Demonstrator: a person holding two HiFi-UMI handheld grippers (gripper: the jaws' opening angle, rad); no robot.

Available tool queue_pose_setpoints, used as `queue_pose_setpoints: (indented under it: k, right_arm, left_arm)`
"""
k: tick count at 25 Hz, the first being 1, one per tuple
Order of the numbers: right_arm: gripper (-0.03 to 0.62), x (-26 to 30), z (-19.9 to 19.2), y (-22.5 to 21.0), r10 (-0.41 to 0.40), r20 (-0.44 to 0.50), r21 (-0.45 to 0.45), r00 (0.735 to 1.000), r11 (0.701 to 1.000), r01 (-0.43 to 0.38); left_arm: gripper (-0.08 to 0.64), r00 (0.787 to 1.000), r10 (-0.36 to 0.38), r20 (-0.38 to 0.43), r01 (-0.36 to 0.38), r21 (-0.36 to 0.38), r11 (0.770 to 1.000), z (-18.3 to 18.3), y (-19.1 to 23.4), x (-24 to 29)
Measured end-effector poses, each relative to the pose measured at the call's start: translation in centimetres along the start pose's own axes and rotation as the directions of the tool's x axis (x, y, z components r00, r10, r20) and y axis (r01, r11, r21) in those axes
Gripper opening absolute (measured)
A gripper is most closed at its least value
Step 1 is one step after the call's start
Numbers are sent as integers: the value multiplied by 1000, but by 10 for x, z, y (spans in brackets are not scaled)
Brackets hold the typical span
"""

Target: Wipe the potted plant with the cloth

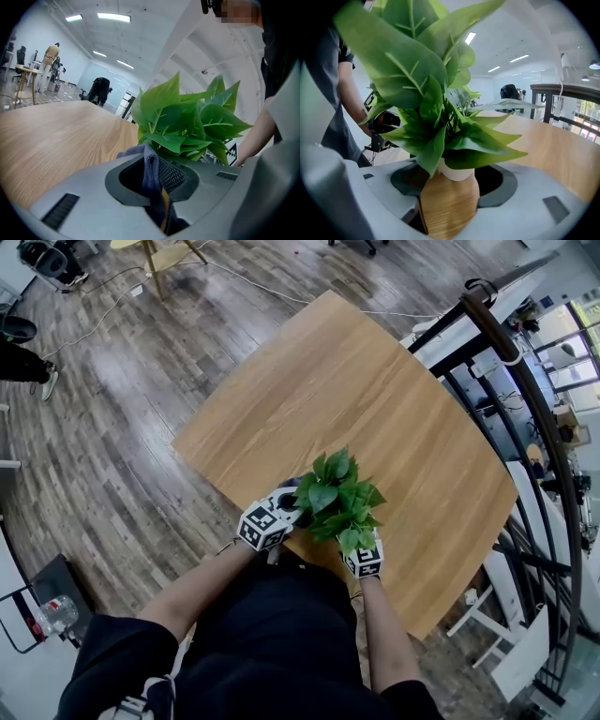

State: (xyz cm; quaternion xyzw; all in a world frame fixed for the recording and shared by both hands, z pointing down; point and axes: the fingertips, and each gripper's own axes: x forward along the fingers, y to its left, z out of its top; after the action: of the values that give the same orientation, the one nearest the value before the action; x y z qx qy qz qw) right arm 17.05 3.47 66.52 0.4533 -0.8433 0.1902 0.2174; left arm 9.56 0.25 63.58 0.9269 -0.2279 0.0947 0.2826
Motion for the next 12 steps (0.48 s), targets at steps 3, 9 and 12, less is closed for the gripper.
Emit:
queue_pose_setpoints:
  k: [3,9,12]
  right_arm:
    - [298,1,-5,3,-7,-7,-25,1000,1000,7]
    - [298,-7,-18,42,67,-56,-96,996,993,-72]
    - [298,-12,-25,38,22,-56,-62,998,998,-25]
  left_arm:
    - [71,1000,-3,2,3,-19,1000,-7,-2,-4]
    - [71,999,40,35,-39,-31,999,6,17,-5]
    - [71,999,36,31,-35,-14,999,12,23,-5]
